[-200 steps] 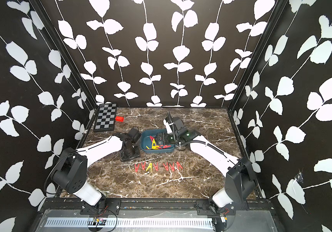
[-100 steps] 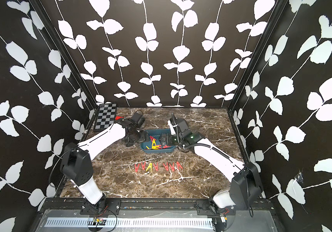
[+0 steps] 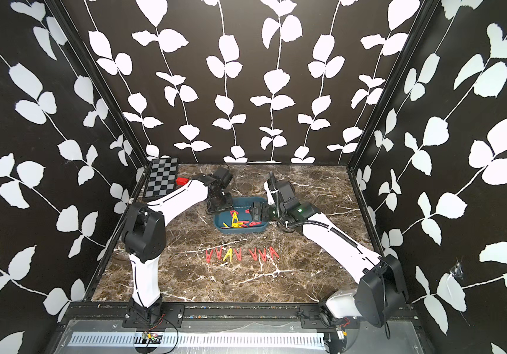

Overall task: Take the clothespins out of the storage box
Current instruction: Place the clothespin at the center of the board, then pick up the clothespin from the storage box.

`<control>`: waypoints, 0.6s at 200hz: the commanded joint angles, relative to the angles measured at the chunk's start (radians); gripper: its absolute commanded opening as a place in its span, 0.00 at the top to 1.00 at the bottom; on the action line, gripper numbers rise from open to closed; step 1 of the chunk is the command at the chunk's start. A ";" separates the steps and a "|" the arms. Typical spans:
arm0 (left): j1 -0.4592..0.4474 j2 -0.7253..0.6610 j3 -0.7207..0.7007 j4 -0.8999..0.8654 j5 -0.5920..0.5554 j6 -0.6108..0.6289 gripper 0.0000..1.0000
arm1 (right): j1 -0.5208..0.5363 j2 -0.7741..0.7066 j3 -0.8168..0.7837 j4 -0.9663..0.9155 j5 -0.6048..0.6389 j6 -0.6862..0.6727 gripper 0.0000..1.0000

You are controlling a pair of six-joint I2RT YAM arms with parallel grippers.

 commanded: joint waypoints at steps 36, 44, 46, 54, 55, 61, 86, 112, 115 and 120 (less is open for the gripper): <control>-0.005 0.121 0.121 -0.028 -0.002 0.019 0.63 | -0.028 -0.038 -0.011 -0.011 0.027 -0.016 0.01; -0.005 0.140 0.140 -0.042 -0.006 0.022 0.64 | -0.030 -0.038 -0.011 -0.013 0.026 -0.017 0.01; -0.005 0.145 0.145 -0.045 -0.006 0.022 0.64 | -0.030 -0.039 -0.011 -0.013 0.026 -0.017 0.01; -0.005 0.159 0.160 -0.054 -0.006 0.026 0.65 | -0.034 -0.038 -0.011 -0.016 0.026 -0.017 0.01; -0.005 0.161 0.162 -0.055 -0.007 0.026 0.65 | -0.034 -0.038 -0.011 -0.016 0.026 -0.018 0.01; -0.005 0.170 0.169 -0.060 -0.009 0.027 0.65 | -0.036 -0.037 -0.011 -0.017 0.027 -0.020 0.01; -0.005 0.194 0.176 -0.063 -0.021 0.036 0.71 | -0.043 -0.036 -0.012 -0.019 0.026 -0.019 0.01; -0.005 0.219 0.195 -0.078 -0.027 0.042 0.71 | -0.050 -0.033 -0.011 -0.019 0.024 -0.019 0.01; -0.005 0.222 0.197 -0.080 -0.027 0.043 0.71 | -0.050 -0.033 -0.012 -0.019 0.023 -0.019 0.01; -0.005 0.225 0.201 -0.084 -0.028 0.042 0.72 | -0.051 -0.033 -0.011 -0.019 0.023 -0.019 0.01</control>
